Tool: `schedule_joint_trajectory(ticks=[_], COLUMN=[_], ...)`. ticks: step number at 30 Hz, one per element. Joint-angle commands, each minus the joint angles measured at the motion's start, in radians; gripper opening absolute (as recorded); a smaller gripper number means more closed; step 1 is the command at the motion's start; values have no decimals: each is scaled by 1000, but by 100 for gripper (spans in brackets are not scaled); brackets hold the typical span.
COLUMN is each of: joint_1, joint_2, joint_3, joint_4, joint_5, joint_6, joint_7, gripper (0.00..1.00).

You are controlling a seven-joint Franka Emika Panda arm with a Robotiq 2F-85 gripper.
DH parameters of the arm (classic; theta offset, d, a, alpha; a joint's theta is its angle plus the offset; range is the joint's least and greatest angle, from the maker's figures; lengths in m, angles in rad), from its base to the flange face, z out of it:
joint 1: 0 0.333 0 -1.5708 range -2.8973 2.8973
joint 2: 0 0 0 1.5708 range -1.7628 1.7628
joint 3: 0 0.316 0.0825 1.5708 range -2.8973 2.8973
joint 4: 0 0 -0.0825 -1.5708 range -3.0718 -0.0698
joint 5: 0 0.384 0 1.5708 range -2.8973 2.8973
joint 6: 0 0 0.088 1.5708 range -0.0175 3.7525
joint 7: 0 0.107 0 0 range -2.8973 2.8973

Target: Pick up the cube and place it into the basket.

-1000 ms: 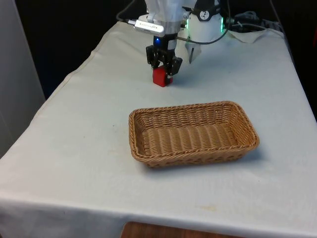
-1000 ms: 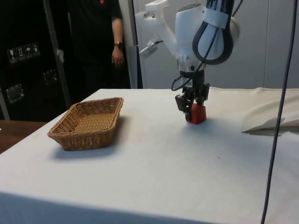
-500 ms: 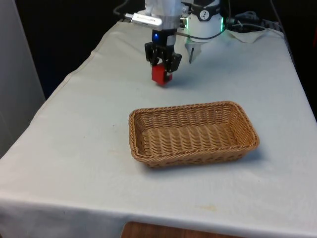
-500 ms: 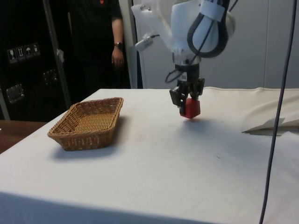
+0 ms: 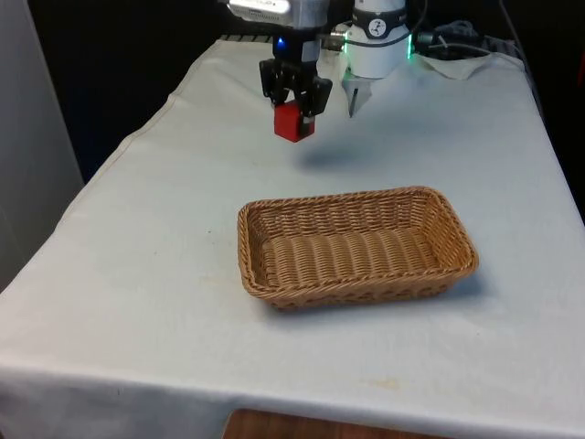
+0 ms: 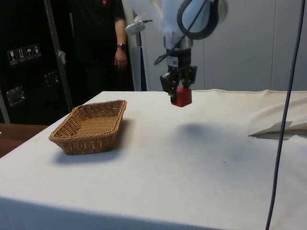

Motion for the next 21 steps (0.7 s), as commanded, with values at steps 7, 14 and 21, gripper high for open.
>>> schedule_joint_trajectory(ticks=[7,14,21], joint_1=[1,0,-1], joint_2=[0,20,47], joint_3=[15,28,37], joint_4=[84,169,238], joint_5=[18,35,47], joint_6=[-67,-119,-153], joint_7=[-3,-9,-10], gripper=[2,2,2])
